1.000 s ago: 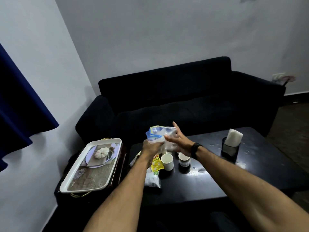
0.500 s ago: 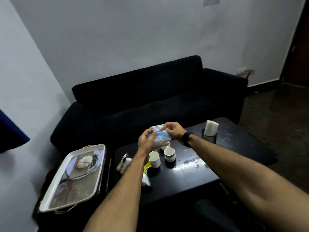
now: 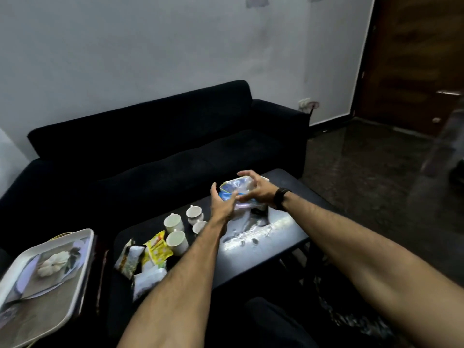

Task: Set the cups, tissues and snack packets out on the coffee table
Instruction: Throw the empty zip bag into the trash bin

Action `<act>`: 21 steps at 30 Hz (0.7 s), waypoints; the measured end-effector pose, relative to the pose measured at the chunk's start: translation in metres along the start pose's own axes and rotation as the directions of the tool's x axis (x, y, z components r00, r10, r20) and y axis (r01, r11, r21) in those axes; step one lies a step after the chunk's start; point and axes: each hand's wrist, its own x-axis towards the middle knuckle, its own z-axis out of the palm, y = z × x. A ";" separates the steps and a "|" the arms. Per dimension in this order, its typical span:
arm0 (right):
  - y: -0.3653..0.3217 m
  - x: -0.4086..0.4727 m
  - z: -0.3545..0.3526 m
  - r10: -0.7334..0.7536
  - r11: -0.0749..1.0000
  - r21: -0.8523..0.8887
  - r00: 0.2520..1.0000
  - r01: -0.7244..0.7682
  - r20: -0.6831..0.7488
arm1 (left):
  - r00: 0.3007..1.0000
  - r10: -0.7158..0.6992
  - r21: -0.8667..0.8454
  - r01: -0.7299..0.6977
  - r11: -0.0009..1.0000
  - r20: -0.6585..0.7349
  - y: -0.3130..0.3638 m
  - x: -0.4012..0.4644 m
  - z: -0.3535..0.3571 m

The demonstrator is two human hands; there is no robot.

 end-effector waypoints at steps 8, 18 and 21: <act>0.079 -0.056 -0.128 0.140 0.975 -0.107 0.914 -0.194 -0.381 | 0.907 -0.173 0.214 0.095 0.972 0.383 -0.016 -0.019 0.101; 0.208 -0.156 -0.207 0.495 0.752 -0.123 0.678 -0.647 -0.543 | 0.678 -0.182 0.605 -0.461 0.649 0.712 -0.090 -0.043 0.204; 0.250 -0.168 -0.196 0.549 0.664 -0.256 0.691 -0.702 -0.471 | 0.632 -0.254 0.618 -0.460 0.638 0.732 -0.119 -0.050 0.225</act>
